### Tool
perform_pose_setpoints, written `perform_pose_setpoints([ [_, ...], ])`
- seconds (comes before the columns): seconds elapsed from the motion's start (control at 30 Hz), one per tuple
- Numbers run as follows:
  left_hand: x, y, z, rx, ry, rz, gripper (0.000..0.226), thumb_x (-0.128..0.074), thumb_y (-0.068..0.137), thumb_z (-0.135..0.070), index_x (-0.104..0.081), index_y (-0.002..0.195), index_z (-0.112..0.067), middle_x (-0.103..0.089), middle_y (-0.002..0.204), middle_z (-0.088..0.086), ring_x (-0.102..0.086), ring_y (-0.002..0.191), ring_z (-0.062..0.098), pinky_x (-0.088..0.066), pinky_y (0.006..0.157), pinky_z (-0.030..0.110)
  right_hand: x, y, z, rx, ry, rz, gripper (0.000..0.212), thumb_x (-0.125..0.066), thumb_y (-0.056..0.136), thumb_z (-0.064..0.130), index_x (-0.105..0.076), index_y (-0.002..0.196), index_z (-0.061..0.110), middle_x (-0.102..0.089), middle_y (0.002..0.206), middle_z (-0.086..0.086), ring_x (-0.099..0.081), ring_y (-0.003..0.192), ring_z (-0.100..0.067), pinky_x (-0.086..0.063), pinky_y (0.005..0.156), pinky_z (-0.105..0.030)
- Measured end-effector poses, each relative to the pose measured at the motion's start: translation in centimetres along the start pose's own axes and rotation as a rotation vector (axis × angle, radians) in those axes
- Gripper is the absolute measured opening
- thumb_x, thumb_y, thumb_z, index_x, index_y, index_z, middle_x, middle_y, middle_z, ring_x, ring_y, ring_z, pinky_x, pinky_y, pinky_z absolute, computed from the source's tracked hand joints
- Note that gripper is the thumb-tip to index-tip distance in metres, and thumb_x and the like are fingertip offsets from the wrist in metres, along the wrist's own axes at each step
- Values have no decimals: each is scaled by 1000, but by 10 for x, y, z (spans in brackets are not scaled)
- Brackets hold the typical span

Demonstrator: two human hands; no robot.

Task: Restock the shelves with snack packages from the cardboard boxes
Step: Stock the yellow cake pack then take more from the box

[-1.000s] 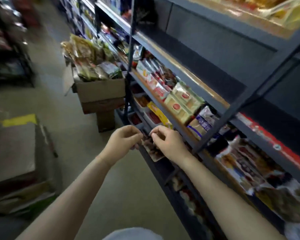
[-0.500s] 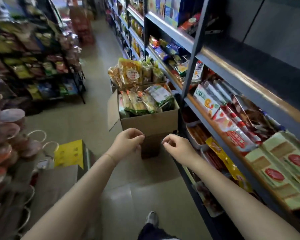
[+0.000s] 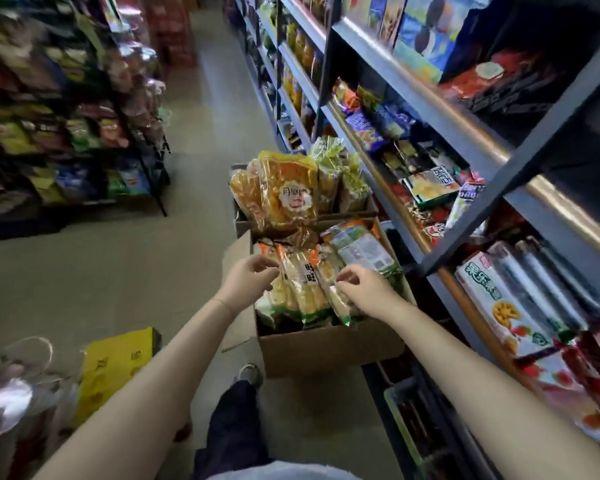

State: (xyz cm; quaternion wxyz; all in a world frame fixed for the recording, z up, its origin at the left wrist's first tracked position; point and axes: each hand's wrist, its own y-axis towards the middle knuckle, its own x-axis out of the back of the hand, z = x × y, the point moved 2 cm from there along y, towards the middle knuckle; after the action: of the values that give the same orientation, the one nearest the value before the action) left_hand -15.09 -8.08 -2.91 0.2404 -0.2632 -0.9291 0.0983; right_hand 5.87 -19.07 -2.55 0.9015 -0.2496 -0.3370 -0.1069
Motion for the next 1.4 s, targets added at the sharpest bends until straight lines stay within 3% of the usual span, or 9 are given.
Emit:
perform_pose_setpoints([
  [0.27,62,205,14,-2,75,-60,64,-71,86,-35,-48,145,-28,-38,150,4,-43,138,26,-39,116,45,-2,176,55,-231,71,-73,31,-58,97,32,-50,126,22,-56,112,1,-56,98,-17,-47,74,-30],
  [0.4,74,278,-4,-239,505,-127,84,-71,84,-55,-29,156,-39,-9,169,6,0,156,33,-10,122,58,0,255,76,-335,162,-137,53,-63,94,35,-41,140,18,-51,132,-3,-53,112,-21,-46,84,-34],
  [0.53,66,340,-35,-449,815,-102,92,-57,80,-78,-18,157,-46,-5,170,8,6,155,38,3,118,66,18,321,76,-411,234,-293,53,-61,96,30,-38,142,17,-48,136,-4,-52,112,-22,-41,84,-32],
  [0.7,62,379,-32,-340,718,47,89,-58,79,-80,-26,152,-41,-38,155,4,-31,144,31,-32,112,57,47,388,78,-441,236,-435,33,-55,99,36,-55,127,18,-60,112,0,-55,98,-20,-42,80,-32],
  [0.93,61,383,-19,-384,666,42,86,-60,78,-76,-31,150,-39,-46,146,3,-36,136,29,-39,107,51,44,442,95,-557,374,-414,36,-66,90,49,-54,105,18,-54,94,3,-52,85,-17,-42,78,-34],
  [1.07,64,382,-12,-408,621,66,85,-64,77,-72,-35,148,-36,-46,143,5,-38,131,28,-44,104,50,42,451,99,-519,327,-426,14,-60,96,29,-60,89,17,-53,77,3,-51,73,-17,-40,61,-27],
  [1.13,66,384,-11,-416,598,76,85,-67,76,-70,-38,147,-34,-47,140,5,-41,128,28,-45,101,46,45,452,108,-430,330,-453,25,-54,98,23,-54,73,17,-49,69,2,-43,62,-15,-33,54,-26],
  [1.27,68,383,-11,-456,608,103,85,-67,76,-70,-37,147,-35,-47,140,5,-41,127,27,-48,99,45,67,447,133,-336,470,-491,23,-53,99,28,-56,78,18,-59,85,-4,-54,79,-19,-55,79,-40],
  [1.4,68,380,-12,-487,580,120,85,-69,76,-69,-37,146,-33,-45,145,5,-41,131,27,-46,104,47,96,430,154,-245,827,-480,18,-52,103,21,-56,85,16,-62,97,-6,-63,96,-21,-53,98,-44],
])
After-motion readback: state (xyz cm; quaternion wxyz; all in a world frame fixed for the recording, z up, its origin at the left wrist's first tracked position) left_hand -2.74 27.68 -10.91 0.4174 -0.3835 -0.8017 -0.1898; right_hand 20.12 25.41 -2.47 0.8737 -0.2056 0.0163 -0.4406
